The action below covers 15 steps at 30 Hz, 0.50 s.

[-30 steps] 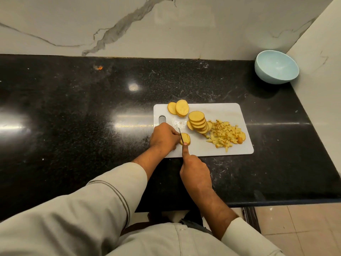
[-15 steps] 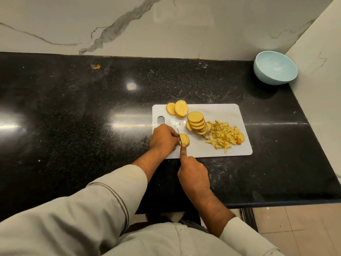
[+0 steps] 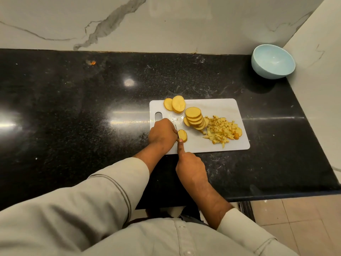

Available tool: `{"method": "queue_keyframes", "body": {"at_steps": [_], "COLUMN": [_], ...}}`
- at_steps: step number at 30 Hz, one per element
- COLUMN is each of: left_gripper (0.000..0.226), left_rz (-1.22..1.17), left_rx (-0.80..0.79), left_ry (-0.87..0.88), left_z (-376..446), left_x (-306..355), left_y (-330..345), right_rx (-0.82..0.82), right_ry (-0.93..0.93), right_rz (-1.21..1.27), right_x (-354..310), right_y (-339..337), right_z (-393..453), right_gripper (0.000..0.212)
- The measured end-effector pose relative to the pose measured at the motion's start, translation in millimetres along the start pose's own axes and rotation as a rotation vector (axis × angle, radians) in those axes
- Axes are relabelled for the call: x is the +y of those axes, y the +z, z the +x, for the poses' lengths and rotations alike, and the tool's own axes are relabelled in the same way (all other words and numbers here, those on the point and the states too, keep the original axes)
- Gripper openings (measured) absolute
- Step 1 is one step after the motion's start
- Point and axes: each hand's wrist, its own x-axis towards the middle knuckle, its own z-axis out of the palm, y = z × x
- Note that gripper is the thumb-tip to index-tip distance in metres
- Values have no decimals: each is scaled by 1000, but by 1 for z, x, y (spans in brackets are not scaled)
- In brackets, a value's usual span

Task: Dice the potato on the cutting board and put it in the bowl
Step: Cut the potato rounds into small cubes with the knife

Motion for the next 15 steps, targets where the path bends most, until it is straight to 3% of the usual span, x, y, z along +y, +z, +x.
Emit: {"method": "queue_keyframes", "body": {"at_steps": [11,15], "left_gripper": [20,41], "left_rz": [197,626], "left_rx": [-36,26], "left_ry": [154,520], "left_z": [-2,7], "left_x": [-8,-10], "left_y": [0,-9], "right_rx": [28,102], "right_ry": [35,18], "right_rz": [-63,-76], "right_x": [2,1], "right_y": [3,-3], "right_z": [-11,-4], "right_gripper": [75,69]}}
